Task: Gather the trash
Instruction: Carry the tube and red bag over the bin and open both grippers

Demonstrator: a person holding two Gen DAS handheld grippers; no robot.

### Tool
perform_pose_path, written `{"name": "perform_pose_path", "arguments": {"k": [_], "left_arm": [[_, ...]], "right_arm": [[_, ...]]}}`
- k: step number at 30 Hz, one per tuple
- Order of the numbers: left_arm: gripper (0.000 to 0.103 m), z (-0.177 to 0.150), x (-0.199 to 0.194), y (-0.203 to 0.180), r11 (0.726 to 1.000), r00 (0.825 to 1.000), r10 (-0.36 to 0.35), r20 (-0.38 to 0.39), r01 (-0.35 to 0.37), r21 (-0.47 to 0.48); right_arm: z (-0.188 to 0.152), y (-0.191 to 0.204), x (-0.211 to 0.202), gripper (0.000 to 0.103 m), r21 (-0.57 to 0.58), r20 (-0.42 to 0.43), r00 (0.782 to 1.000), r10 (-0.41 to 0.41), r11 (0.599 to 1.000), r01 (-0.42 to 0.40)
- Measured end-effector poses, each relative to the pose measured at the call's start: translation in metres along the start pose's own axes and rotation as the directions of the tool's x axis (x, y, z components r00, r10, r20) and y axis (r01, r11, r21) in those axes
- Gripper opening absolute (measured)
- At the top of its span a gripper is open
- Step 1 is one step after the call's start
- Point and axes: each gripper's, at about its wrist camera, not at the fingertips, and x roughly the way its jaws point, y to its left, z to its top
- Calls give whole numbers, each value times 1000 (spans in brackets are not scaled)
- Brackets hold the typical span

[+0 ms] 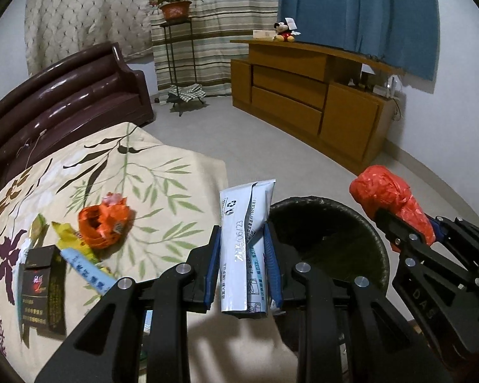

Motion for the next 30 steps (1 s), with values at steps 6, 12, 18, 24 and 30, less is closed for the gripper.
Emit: {"name": "perform_pose_path", "arguments": {"k": [6,12,18,24,30], "left_arm": [[28,1,6,-6,1000,1000,7,-9,-7,12],[35,1,8,-7,1000,1000,16,-14,-15,13],[47,1,7,-5,1000,1000,18,-11,-18,-6],[54,0,6,-2,1000,1000,15,-11,-15,-18],[54,1,4,0,1000,1000,15,-8,-15,-25]], "right_arm": [[-1,-4,4,25,4,-4,1000,3,1000,-3],[-2,-12,11,34,30,-4,1000,-3,1000,4],[-2,-13,8,37,42,7,1000,-18,999,18],[-3,-13,7,37,44,8,1000,-18,999,17],[-2,-12,6,37,54,1,1000,-15,998,15]]}}
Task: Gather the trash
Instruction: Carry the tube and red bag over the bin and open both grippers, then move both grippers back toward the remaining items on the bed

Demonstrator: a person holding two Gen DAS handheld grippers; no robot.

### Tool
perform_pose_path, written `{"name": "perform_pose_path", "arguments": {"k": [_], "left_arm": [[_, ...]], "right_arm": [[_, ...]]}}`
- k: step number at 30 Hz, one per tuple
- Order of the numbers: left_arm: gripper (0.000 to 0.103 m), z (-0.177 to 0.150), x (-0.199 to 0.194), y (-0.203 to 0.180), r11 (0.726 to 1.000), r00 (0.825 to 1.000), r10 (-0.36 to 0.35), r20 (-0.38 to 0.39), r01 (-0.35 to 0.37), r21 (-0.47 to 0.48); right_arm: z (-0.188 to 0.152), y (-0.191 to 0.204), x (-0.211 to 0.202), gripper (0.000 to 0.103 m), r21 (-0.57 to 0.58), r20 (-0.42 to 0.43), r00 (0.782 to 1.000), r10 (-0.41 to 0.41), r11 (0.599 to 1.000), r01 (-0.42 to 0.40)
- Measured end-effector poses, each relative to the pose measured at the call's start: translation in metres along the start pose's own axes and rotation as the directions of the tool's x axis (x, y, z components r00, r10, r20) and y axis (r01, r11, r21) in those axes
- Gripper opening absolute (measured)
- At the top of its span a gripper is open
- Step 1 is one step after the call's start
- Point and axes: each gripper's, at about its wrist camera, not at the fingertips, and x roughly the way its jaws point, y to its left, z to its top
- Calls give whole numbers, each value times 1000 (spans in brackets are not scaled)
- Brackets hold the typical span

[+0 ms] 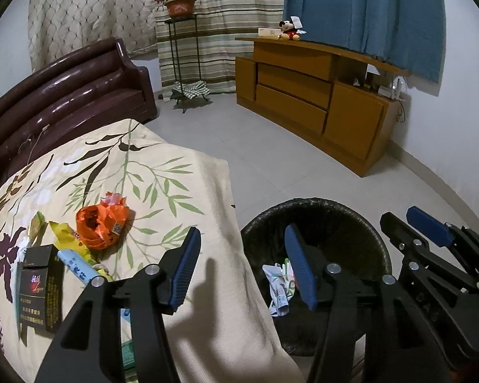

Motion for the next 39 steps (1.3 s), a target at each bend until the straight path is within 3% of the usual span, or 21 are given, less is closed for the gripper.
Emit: {"name": "perform_pose_path", "arguments": {"k": [12,14,17,29,39], "left_arm": [[54,-12,-36,48,998,998,54,17,-53,-32],[54,-16,-43,61,997,997,68,19,-67,-49],[54,-23,-54,83,993,994,102,24,-101,-62],[54,-54,-91,172,957,971,240,9,-235,-171],[54,-84,-112,224,930,959,283,-17,-278,-241]], "right_arm": [[1,43,-18,39,-26,-14,998,61,998,-61],[0,55,-22,46,-37,-15,997,80,996,-81],[-3,74,-27,46,-58,-21,994,108,992,-109],[-23,142,-51,46,-154,-78,979,187,968,-197],[-40,180,-72,46,-194,-120,973,199,956,-219]]}}
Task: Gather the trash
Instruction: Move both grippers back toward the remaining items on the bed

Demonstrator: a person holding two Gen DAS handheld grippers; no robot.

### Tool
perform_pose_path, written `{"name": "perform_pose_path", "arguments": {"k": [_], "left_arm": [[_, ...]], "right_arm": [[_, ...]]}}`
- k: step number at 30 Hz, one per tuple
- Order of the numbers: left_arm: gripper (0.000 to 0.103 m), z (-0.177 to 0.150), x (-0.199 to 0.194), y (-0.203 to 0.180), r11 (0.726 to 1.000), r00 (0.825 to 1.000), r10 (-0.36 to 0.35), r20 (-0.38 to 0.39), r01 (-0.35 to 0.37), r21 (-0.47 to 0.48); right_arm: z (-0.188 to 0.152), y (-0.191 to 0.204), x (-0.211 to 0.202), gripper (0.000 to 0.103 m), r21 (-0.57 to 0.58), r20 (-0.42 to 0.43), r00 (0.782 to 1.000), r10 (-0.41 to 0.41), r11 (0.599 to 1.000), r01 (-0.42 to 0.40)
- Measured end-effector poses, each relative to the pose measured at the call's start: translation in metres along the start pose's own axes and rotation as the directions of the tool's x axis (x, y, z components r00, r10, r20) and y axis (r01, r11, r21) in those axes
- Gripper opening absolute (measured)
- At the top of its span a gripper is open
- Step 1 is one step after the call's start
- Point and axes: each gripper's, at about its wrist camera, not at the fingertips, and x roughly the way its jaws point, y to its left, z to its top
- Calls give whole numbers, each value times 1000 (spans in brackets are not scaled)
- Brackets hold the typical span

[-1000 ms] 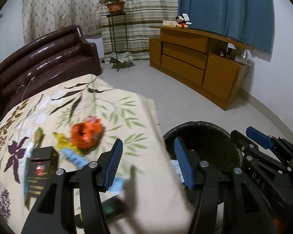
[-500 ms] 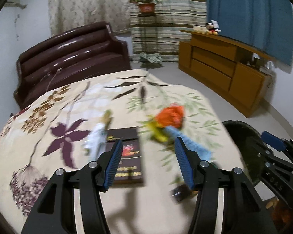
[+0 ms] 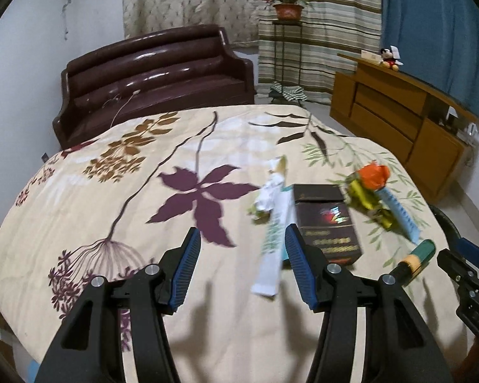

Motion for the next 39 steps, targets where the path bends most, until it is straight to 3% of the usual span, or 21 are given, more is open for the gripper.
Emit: {"name": "perform_pose_path", "arguments": {"k": [11,26,39], "left_arm": [[55,-6,-4,37,998,1000,21,2,-21,-51],[55,-4,10,43,998,999,26,-22,-27,-62],[55,-1,12,74,994,999,37,-17,-38,-104]], "right_arm": [[-8,-2,20,46,23,-85,992,-95,995,98],[16,8,43,46,6,-80,995,-65,998,66],[27,29,39,46,36,-60,997,-43,998,46]]}}
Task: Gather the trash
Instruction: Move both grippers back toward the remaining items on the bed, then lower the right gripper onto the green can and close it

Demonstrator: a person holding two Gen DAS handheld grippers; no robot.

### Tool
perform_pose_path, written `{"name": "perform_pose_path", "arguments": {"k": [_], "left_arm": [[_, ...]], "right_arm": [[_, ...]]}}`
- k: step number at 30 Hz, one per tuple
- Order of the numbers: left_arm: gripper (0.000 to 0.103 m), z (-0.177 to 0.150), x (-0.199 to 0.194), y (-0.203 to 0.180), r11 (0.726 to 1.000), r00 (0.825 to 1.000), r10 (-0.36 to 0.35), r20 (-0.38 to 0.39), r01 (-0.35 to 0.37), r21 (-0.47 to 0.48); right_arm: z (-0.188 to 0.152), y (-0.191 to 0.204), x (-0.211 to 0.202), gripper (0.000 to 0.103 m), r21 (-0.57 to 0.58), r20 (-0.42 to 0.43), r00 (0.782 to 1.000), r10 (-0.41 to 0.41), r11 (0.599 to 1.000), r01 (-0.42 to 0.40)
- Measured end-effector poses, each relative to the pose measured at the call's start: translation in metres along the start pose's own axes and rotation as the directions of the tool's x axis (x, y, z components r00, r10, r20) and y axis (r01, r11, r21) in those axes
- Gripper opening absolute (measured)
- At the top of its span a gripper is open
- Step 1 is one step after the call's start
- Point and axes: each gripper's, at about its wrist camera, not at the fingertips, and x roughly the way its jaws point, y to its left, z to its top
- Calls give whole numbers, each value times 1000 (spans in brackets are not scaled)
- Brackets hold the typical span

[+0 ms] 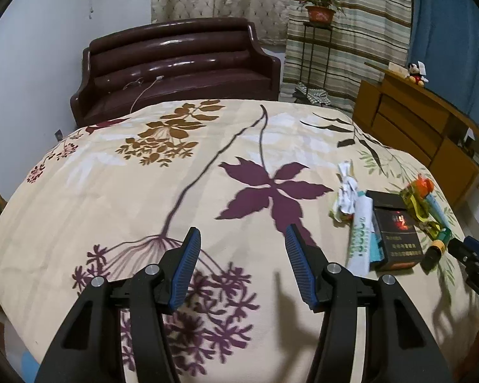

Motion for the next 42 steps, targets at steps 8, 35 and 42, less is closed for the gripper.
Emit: {"name": "perform_pose_path", "arguments": {"k": [8,35,42], "left_arm": [[54,-1,2,19,1000,1000,-6,-3,5,-26],[55,-2,9,-1,999,999,-34,-26,34,6],[54,-1,6,-16,999,999,-45,-25,45,26]], "right_arm": [[-4,24,6,46,9,-37,999,31,999,-30],[0,6,17,45,31,-51,999,12,999,-11],[6,6,21,34,15,-47,999,22,1000,-21]]}}
